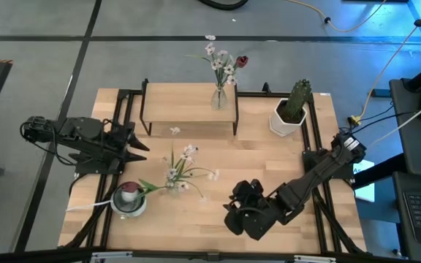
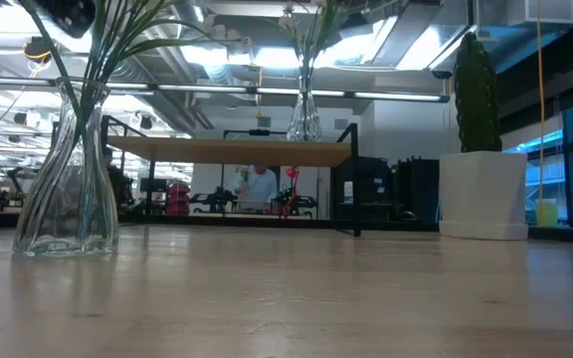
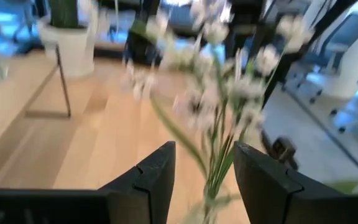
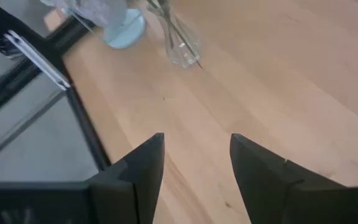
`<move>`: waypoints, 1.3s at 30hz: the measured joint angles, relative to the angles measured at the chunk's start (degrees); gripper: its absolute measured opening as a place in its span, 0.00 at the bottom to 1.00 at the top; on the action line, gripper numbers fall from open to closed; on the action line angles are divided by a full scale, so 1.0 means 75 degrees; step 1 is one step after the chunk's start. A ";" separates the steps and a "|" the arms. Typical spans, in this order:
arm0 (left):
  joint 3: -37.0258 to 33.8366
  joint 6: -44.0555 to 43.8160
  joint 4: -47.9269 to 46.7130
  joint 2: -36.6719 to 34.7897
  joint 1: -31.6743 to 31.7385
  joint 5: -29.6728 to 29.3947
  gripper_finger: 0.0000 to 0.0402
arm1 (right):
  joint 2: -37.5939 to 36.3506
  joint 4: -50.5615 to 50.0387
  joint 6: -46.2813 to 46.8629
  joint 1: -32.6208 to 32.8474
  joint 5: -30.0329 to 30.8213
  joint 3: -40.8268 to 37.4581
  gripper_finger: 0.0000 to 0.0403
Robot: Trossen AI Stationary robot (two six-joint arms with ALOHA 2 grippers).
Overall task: Pick and place flowers into a vace then onto a shelf
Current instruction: Put the transparent vase with flowers on the shelf
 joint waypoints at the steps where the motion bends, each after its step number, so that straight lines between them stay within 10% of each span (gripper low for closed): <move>1: 0.0000 -0.0013 -0.0220 0.0001 0.0001 -0.0001 0.39 | 0.0022 0.0005 -0.0017 0.0000 0.0000 -0.0028 0.46; 10: 0.0000 0.0357 -0.1834 0.0447 0.0000 -0.0184 0.41 | 0.0188 -0.0068 -0.0044 -0.0064 0.0004 -0.0051 0.46; 26: 0.0000 0.0945 -0.1574 0.2386 -0.0002 0.1354 0.48 | 0.0191 0.0004 -0.0098 -0.0178 0.0009 -0.0054 0.46; 39: -0.0170 0.1520 -0.0530 0.2709 -0.0002 0.0926 0.46 | 0.0191 0.0181 -0.0098 -0.0175 0.0009 -0.0054 0.46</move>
